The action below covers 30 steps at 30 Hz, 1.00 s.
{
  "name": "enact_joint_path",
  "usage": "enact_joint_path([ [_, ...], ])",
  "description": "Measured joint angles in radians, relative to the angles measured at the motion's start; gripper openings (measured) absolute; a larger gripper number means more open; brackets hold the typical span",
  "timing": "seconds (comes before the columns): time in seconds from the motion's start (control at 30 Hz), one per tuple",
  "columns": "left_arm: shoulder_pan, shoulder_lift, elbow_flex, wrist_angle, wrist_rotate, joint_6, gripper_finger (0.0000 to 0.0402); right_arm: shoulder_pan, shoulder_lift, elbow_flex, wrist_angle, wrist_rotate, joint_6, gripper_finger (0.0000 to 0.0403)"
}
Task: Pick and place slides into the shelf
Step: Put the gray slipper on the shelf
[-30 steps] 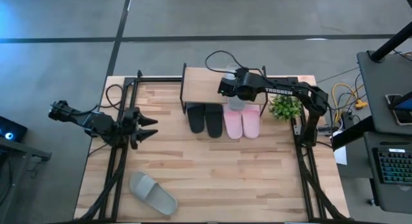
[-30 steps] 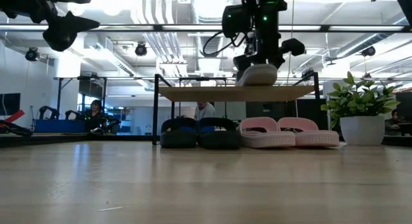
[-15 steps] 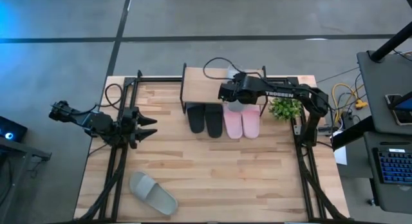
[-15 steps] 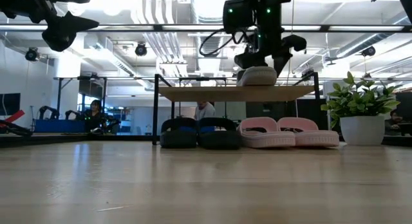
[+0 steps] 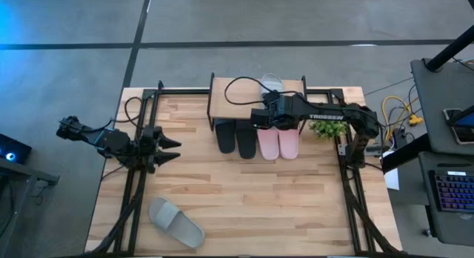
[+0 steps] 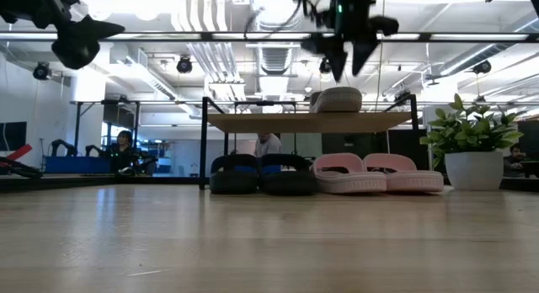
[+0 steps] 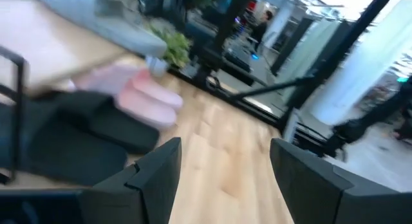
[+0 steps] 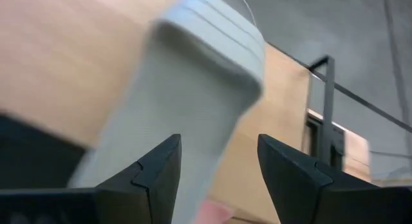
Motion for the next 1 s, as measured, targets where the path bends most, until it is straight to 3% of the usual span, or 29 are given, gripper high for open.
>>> enact_joint_path([
  [0.1, 0.0, 0.009, 0.012, -0.074, 0.039, -0.068, 0.0224, 0.051, -0.002, 0.07, -0.003, 0.004, 0.001, 0.0196],
  [0.23, -0.001, 0.061, 0.064, -0.173, 0.018, -0.087, 0.0214, 0.121, -0.002, 0.164, -0.006, 0.048, -0.006, 0.0196],
  [0.5, 0.0, 0.242, 0.252, -0.356, 0.04, -0.089, 0.0182, 0.231, -0.006, 0.299, -0.102, 0.063, 0.09, 0.0196],
  [0.57, 0.0, 0.302, 0.306, -0.415, 0.072, -0.093, 0.0181, 0.251, -0.008, 0.307, -0.103, 0.021, 0.106, 0.0196],
  [0.73, -0.002, 0.496, 0.424, -0.588, 0.131, -0.116, 0.018, 0.283, -0.009, 0.292, -0.104, -0.206, 0.115, 0.0196],
  [1.0, -0.048, 0.77, 0.628, -0.868, 0.148, -0.253, 0.018, 0.373, -0.009, 0.223, -0.104, -0.317, 0.107, 0.0196],
])
